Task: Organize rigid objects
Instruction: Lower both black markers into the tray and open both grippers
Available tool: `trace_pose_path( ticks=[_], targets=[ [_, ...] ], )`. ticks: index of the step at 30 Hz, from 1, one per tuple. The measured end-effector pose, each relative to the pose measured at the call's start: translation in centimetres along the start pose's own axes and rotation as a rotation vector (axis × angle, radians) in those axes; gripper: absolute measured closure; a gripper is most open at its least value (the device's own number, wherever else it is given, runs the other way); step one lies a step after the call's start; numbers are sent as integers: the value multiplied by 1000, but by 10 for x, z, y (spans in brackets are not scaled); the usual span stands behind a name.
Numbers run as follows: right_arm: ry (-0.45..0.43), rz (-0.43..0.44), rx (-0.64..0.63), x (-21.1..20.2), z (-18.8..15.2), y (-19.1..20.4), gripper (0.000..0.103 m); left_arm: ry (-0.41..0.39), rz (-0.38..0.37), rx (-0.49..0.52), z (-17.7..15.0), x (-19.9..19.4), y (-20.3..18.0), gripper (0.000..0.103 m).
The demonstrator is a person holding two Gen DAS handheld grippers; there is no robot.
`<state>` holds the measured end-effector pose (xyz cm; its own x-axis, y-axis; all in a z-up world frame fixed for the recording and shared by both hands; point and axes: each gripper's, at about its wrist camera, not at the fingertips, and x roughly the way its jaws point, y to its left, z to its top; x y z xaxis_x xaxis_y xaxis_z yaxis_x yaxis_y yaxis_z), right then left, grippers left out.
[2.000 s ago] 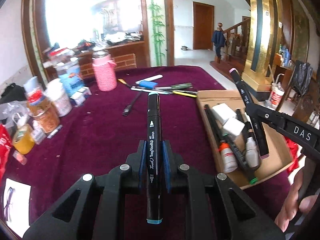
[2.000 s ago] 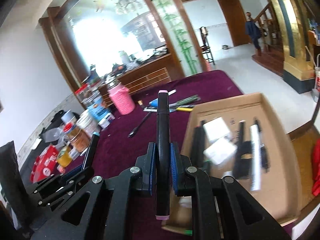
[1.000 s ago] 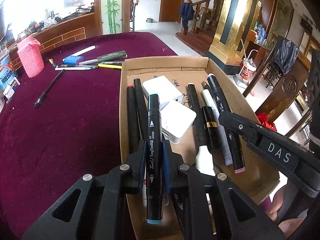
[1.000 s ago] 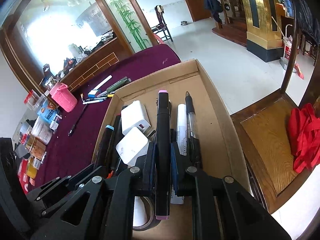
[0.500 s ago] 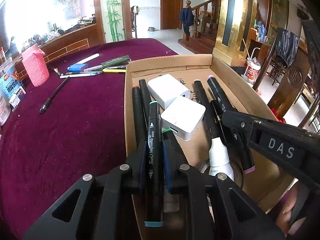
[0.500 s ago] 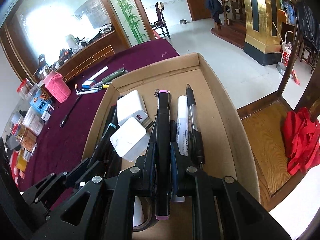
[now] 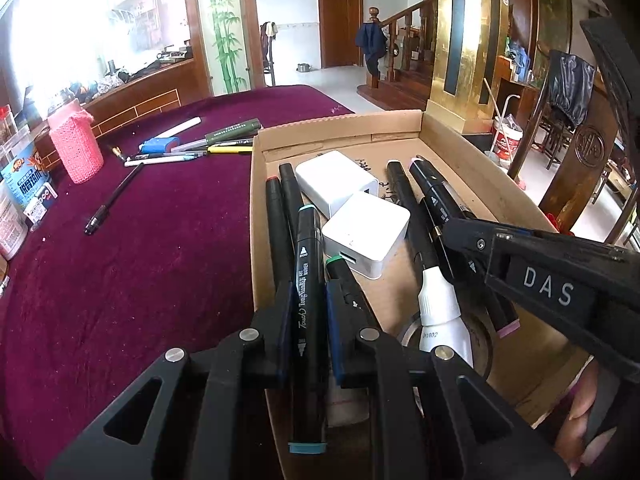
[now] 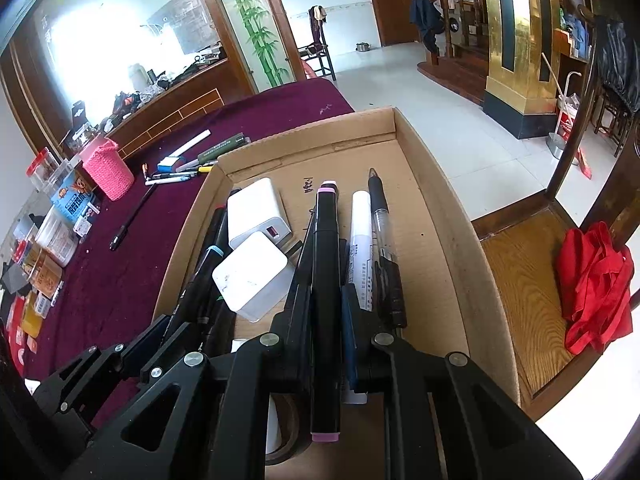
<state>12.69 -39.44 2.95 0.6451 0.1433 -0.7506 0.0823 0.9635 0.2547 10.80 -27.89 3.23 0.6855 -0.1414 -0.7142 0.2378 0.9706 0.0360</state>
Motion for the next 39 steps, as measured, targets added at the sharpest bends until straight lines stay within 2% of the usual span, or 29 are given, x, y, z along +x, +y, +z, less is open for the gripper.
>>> trace_pose_path(
  ticks=[27, 30, 32, 35, 39],
  targets=[
    [-12, 20, -5, -6, 3, 5, 89, -31, 37, 33, -2, -4, -6, 90],
    [-25, 20, -1, -9, 3, 5, 84, -34, 39, 31, -2, -4, -6, 90],
    [-31, 21, 5, -10, 3, 4, 77, -36, 42, 31, -2, -5, -5, 90],
    [-38, 21, 4, -10, 4, 5, 76, -43, 40, 29, -1, -6, -5, 87],
    [-48, 20, 2, -11, 5, 6, 71, -63, 50, 35, -1, -9, -6, 71]
  ],
)
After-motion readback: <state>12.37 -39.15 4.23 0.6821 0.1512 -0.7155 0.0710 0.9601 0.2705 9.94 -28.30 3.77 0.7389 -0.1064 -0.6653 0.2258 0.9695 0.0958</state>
